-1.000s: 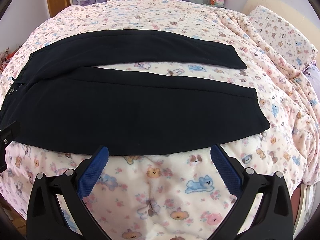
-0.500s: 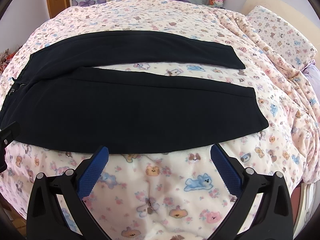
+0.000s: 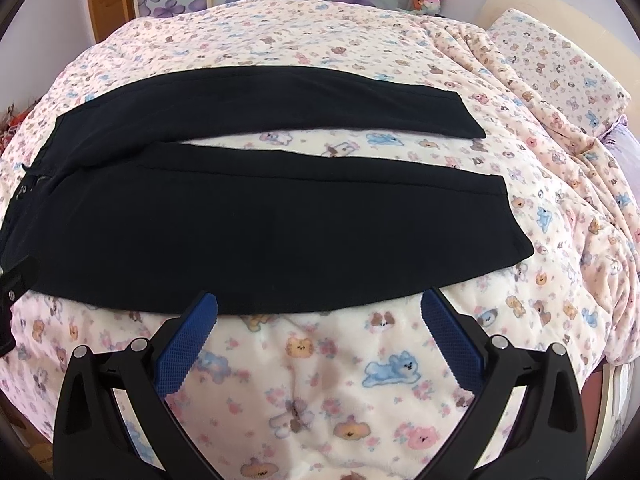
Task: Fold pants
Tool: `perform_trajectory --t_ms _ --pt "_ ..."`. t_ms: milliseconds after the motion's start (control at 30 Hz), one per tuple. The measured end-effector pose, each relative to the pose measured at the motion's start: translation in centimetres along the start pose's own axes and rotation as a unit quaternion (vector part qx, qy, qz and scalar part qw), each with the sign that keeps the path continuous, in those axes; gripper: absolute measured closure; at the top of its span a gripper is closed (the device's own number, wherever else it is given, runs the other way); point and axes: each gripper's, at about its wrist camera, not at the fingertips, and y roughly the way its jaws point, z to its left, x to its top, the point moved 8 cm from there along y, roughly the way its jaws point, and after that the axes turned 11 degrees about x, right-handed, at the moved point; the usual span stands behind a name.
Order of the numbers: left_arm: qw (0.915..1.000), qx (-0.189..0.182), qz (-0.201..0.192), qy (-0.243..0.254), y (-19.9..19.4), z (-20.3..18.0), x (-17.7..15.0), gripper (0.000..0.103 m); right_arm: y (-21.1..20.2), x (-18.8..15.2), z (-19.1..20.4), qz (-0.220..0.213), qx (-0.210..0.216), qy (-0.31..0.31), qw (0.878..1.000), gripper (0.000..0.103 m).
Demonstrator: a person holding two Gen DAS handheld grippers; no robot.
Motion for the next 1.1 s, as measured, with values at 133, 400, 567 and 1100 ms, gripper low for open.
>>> perform_trajectory --t_ms 133,400,567,1100 --pt "1.0000 0.002 0.001 -0.003 0.2 -0.1 0.7 0.002 0.3 1.1 -0.3 -0.002 0.001 0.003 1.000 0.001" --pt "1.0000 0.004 0.003 -0.007 1.4 -0.6 2.9 0.002 1.7 4.2 -1.4 -0.003 0.013 0.022 1.000 0.001" --pt "1.0000 0.006 -0.001 -0.005 2.5 -1.1 5.0 0.002 2.9 6.7 -2.4 -0.004 0.012 0.034 0.999 0.001" --pt "0.9897 -0.009 0.134 -0.051 10.2 -0.4 5.6 0.002 11.7 20.6 -14.9 0.047 -0.024 0.222 0.974 0.001"
